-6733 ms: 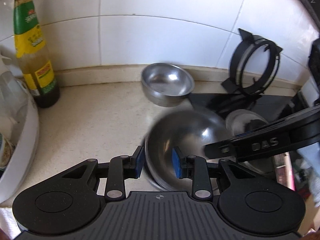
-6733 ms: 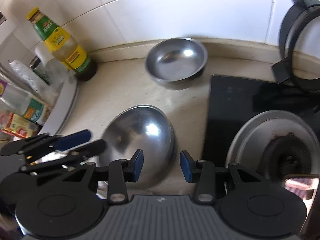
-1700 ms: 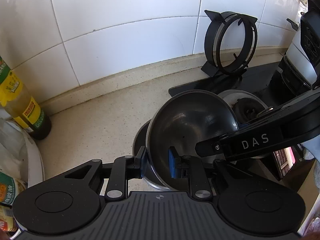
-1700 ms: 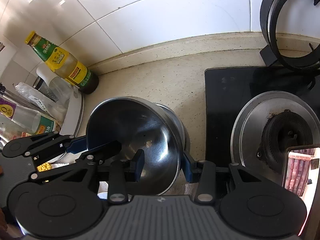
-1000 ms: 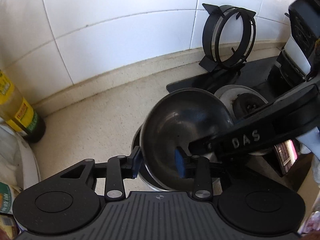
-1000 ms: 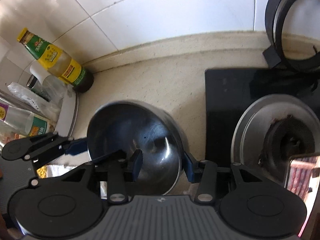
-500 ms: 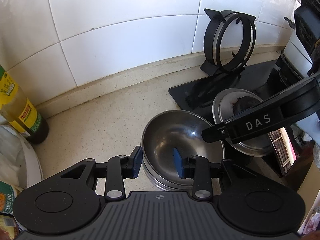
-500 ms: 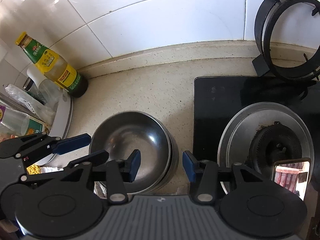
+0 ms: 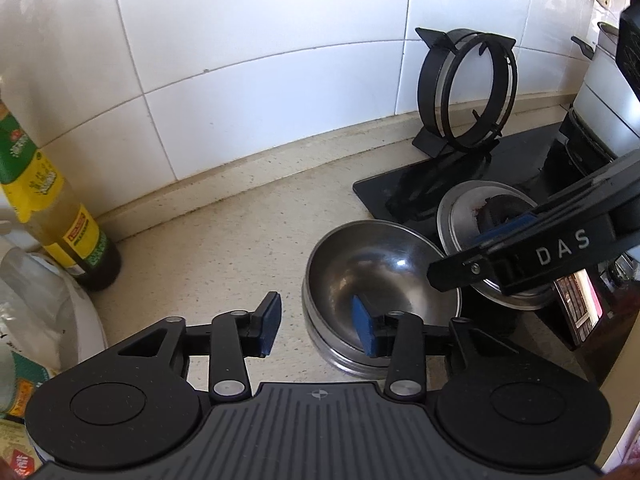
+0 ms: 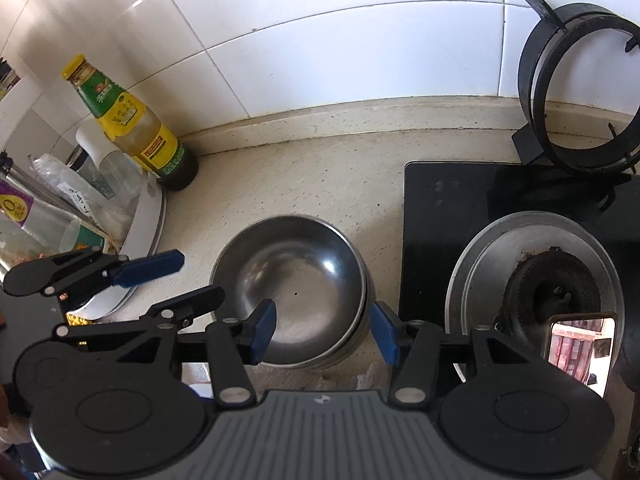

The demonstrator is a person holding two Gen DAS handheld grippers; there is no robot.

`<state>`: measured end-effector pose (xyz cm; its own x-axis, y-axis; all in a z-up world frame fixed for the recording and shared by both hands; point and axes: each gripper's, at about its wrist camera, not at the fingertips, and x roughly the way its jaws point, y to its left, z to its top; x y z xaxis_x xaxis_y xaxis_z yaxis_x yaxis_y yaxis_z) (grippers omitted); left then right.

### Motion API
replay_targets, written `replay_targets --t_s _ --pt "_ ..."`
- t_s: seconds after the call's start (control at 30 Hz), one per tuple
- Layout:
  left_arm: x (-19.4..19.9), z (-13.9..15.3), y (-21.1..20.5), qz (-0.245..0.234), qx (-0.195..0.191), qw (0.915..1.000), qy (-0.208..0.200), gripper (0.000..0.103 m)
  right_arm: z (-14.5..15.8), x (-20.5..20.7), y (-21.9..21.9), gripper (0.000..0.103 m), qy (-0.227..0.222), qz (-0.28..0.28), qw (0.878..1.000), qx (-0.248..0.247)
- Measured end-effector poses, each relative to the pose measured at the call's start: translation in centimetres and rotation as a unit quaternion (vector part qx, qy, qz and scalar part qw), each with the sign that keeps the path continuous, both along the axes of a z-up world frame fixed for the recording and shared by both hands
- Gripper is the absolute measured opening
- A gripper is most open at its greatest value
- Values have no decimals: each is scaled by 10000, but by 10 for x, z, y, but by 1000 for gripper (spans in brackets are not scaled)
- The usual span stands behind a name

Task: Organize plates and bowls
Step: 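Open the right tool and pull it back from the bowl stack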

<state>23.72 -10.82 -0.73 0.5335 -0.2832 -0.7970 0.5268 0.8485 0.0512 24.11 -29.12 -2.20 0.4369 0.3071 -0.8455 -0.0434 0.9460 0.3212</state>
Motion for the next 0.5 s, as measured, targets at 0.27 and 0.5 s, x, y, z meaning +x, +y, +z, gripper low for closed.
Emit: replay_targets --t_s 0.27,0.5 --pt "-8 2 13 83 41 9999 -138 77 4 -14 10 73 -163 -45 9998 -87" --pt "-16 0 22 138 220 9994 -244 89 10 -32 27 87 -426 -72 9984 -366"
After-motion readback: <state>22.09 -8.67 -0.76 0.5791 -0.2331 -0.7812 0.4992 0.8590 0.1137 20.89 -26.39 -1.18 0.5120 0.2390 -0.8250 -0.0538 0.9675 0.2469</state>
